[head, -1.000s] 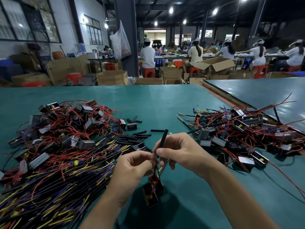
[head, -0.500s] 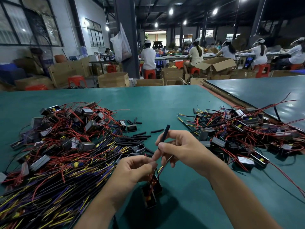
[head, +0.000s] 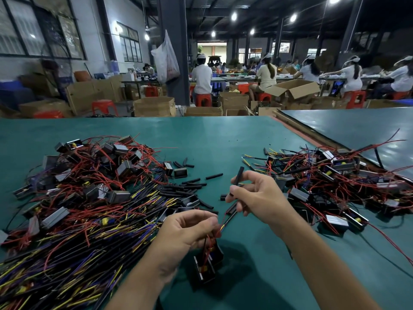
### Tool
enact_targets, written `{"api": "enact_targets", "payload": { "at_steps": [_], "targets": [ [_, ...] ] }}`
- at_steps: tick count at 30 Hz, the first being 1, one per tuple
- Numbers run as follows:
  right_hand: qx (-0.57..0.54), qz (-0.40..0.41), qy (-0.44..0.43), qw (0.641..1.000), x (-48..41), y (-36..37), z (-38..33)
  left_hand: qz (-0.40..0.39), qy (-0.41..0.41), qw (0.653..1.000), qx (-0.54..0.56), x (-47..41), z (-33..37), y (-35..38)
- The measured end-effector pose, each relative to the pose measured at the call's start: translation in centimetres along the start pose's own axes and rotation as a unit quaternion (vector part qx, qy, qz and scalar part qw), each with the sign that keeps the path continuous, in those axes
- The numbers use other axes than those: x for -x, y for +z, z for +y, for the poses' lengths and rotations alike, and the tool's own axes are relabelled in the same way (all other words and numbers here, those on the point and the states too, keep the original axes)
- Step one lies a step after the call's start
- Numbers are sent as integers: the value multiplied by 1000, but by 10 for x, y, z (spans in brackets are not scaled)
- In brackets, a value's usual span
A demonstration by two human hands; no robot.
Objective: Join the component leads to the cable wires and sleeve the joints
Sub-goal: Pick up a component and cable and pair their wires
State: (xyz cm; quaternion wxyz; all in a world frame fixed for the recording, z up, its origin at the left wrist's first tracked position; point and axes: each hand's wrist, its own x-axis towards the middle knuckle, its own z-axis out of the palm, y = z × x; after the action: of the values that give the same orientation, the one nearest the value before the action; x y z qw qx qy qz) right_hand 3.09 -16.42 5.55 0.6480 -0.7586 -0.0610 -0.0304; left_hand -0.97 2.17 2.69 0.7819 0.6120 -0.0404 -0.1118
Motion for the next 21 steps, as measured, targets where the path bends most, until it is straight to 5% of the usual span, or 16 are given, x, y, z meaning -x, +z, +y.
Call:
{"api": "enact_targets", "payload": {
  "at_steps": [7,21],
  "targets": [
    [-21,25,3,999,2,2,-1,-57,-45,995,69,2,5,-7],
    [-56,-43,-29,997,7,6,-1,39,34,997,-65,4,-1,7]
  ]
}}
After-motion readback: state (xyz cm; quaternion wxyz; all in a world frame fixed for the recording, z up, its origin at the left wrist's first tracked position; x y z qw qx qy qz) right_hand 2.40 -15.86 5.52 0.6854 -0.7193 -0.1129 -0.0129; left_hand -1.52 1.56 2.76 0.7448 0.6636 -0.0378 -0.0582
